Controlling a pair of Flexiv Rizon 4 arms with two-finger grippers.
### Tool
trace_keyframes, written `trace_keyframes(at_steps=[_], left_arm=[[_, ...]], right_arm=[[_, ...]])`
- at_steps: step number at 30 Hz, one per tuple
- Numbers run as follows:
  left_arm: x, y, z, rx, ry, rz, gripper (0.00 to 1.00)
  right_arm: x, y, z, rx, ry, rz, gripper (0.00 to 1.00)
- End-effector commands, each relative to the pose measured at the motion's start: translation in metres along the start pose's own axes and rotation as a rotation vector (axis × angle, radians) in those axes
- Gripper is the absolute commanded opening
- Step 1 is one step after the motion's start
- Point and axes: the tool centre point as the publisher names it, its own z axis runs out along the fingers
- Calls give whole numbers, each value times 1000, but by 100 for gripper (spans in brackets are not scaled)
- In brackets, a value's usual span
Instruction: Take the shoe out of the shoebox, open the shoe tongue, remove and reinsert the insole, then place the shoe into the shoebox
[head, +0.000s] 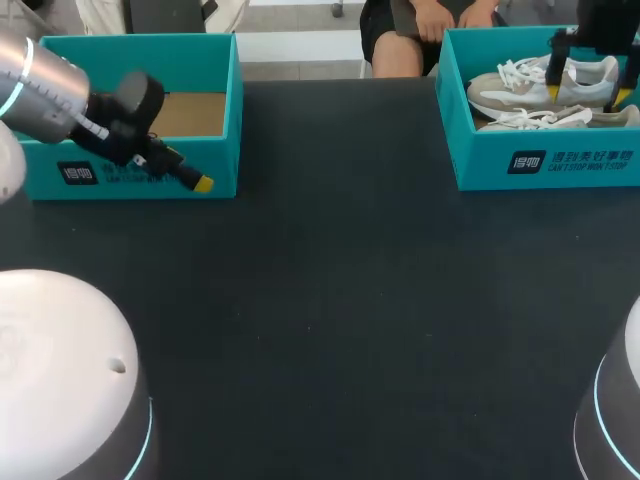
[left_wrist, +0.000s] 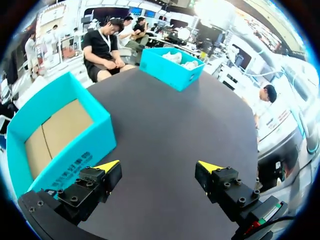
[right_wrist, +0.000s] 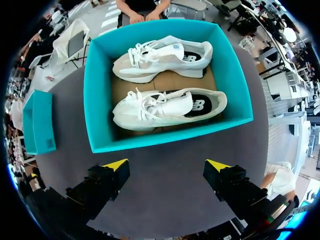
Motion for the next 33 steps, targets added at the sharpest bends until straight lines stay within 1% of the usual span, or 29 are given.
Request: trace_keyframes(at_steps=[1, 2, 3, 4, 5, 10, 12, 14, 15, 16, 21, 22, 24, 25, 27, 33], left_arm=[[-9, -11, -13, -189, -13, -112, 100], [-11, -12, -16, -218, -3, -139, 100], [-15, -13, -18, -218, -18, -158, 100], [-19, -15, -21, -260, -9, -198, 100], [-21, -15, -23, -266, -13, -209, 100], [-33, -20, -34, -353, -67, -330, 100], [-37, -21, -37, -380, -71, -379, 100], [-44, -22, -39, -381, -119, -400, 100], [-47, -22, -40, -395, -126, -435, 100], [-51, -22, -41, -389, -152, -448, 100], [-61, -20, -45, -379, -213, -511, 100], [-63, -19, -48, -387, -228, -522, 100], [-67, -20, -51, -366, -229, -548, 100], [-69, -19, -52, -376, -227, -551, 100], [-74, -18, -53, -369, -247, -569, 100], [-91, -11, -53, -419, -289, -637, 100]], right_arm=[[-3, -17, 1, -30, 12, -1, 100], [-3, -19, 2, -26, 11, -1, 100], [-3, -21, 2, -25, 6, -2, 100], [-3, -23, 2, -29, 17, 2, 100], [-4, -25, 2, -28, 16, 2, 100], [-9, -30, -3, -31, 12, 0, 100], [-10, -31, -5, -35, 12, -11, 100], [-11, -32, -5, -35, 4, -23, 100], [-12, -33, -5, -38, 4, -26, 100], [-14, -34, -5, -44, -6, -22, 100], [-18, -37, -6, -68, 11, -17, 100], [-19, -38, -6, -73, 13, -23, 100], [-21, -40, -7, -79, 11, -21, 100], [-22, -40, -7, -87, 14, -22, 100], [-26, -41, -7, -78, 16, -12, 100], [-40, -43, -10, -90, 29, -9, 100]])
